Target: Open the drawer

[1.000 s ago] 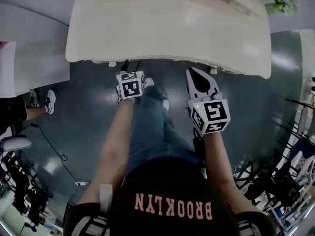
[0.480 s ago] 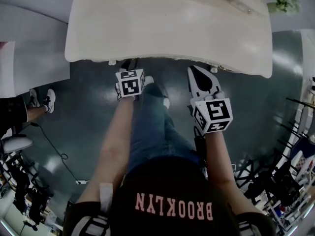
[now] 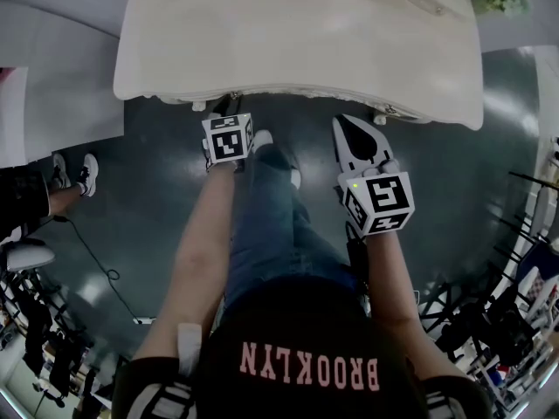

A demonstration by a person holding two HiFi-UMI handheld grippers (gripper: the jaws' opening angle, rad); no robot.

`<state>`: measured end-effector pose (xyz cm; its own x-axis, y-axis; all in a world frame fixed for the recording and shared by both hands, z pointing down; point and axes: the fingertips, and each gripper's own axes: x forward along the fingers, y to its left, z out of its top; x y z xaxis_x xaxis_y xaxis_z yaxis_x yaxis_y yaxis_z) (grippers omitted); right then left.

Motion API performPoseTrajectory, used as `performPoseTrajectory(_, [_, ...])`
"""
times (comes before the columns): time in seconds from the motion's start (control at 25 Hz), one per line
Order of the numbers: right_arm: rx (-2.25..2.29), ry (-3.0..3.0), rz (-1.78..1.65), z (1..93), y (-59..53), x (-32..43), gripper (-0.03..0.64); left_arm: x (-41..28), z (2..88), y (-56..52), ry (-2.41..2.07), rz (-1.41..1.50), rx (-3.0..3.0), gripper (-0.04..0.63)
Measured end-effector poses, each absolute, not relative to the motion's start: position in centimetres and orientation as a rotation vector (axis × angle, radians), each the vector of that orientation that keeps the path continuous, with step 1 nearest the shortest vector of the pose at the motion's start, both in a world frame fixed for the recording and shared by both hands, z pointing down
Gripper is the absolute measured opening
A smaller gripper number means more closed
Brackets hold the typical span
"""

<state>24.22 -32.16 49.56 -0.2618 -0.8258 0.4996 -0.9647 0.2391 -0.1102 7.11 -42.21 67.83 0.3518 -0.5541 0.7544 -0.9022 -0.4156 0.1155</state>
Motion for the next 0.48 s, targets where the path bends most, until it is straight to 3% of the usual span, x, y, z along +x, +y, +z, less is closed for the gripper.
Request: performPoseTrajectory(0.48, [1.626,-2.218,0.552,49.1,-29.7,24.1,-0.003,6.1,67.8,-39.9,-1.263,0.887,2.078,0.118])
